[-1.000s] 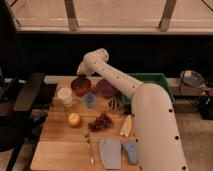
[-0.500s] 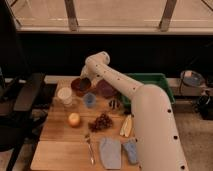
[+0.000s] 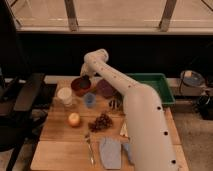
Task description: Wipe red bowl with eraser
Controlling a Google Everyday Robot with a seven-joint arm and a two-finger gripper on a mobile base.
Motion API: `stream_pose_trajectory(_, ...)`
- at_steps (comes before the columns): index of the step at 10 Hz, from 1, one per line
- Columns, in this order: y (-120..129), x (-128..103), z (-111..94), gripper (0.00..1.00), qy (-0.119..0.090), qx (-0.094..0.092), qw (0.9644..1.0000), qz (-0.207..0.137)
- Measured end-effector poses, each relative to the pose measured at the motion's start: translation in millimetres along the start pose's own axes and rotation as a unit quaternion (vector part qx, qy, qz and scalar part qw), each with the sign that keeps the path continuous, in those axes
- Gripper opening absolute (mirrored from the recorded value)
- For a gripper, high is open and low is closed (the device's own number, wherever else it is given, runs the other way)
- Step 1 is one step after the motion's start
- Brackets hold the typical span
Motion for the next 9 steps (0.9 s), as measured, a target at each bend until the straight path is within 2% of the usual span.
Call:
stream_pose_trajectory(2, -22, 0, 13, 0.00, -0.004, 0.017, 0.9997, -0.014)
stream_pose_trajectory(5, -43, -11, 12, 0.00, -0.013, 0.047, 0.9985, -0.024)
stream_pose_trajectory(7, -38, -24, -3, 0.00, -0.021, 0.049, 0.9984, -0.019)
stream_pose_trajectory(9, -30, -38, -15, 0.00, -0.031, 0.039, 0.9987, -0.013)
